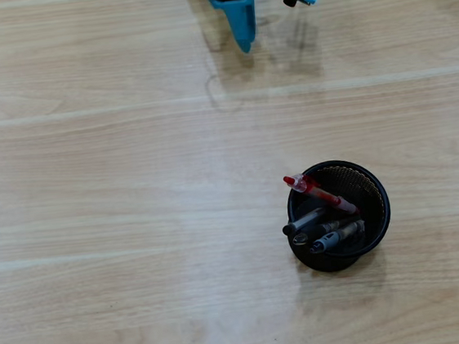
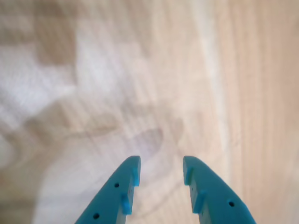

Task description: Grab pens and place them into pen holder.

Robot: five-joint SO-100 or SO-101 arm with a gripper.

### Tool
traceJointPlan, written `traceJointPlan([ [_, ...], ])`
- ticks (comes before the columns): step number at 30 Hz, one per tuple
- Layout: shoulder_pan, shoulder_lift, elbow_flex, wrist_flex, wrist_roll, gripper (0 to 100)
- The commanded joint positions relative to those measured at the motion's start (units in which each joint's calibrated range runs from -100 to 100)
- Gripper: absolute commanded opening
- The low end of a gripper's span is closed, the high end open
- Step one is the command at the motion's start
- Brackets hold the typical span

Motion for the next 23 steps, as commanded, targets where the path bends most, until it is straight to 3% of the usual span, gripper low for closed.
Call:
traceJointPlan([
  [1,0.3,-10.6,5.3,6.9,0.5,11],
  [23,-2.6,-10.2,5.3,5.7,0.1,11],
])
